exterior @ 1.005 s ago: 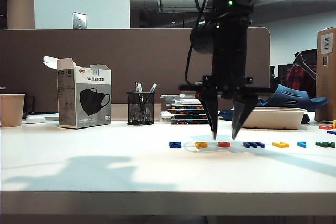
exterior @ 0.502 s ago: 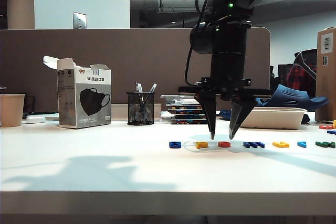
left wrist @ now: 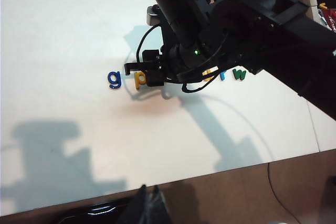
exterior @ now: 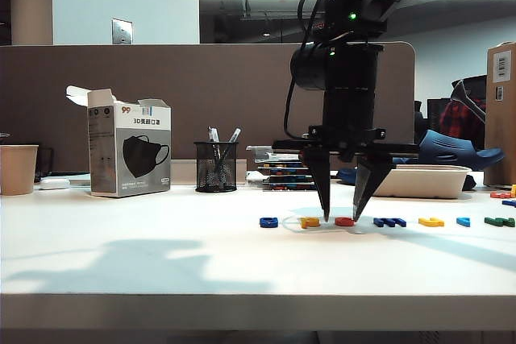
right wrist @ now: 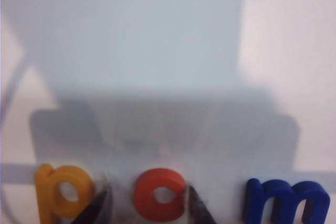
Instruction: Select the appropriate letters from the row of letter magnets placed on the table to arrange into the word "cup".
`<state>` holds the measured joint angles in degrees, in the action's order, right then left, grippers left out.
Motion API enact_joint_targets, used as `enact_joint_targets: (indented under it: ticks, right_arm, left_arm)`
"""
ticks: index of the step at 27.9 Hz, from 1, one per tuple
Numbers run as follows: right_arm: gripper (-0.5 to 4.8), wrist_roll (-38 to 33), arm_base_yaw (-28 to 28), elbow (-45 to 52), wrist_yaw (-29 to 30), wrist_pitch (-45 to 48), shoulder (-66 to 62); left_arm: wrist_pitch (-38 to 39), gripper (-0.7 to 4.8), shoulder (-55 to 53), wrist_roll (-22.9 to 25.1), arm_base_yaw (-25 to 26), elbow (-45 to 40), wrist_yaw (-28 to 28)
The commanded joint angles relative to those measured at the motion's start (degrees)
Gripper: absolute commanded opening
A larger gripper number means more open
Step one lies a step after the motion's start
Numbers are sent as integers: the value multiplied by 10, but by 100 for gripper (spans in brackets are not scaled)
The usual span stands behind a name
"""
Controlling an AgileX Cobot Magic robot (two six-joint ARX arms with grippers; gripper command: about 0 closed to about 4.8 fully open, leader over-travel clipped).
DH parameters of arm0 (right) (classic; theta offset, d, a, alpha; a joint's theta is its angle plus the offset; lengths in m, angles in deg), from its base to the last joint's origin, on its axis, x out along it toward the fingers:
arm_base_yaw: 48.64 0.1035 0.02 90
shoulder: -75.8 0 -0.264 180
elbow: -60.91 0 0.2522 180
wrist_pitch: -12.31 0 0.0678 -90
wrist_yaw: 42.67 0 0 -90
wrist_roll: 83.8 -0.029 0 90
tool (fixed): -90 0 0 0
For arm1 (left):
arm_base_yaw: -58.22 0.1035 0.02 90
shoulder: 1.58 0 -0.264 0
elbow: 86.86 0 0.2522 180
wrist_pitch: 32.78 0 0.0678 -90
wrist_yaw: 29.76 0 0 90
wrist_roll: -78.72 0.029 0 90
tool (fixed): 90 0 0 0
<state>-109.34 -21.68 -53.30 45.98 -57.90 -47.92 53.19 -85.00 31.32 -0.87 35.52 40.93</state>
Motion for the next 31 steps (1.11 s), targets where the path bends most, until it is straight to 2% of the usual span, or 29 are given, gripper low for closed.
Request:
enact_joint_targets:
  ticks: [1,23,31]
  right_arm:
    - [180,-18,1,-1,-1,-2,0]
    - [179,-23,0,-1,-1,-17,-13]
    - [164,-23,0,-1,-1,-15,-13]
  left_arm:
    - [-3,-5,1,3,0,2,-4]
    - [-3,-5,1,3,0,2,-4]
    - [-3,-5,1,3,0,2,-4]
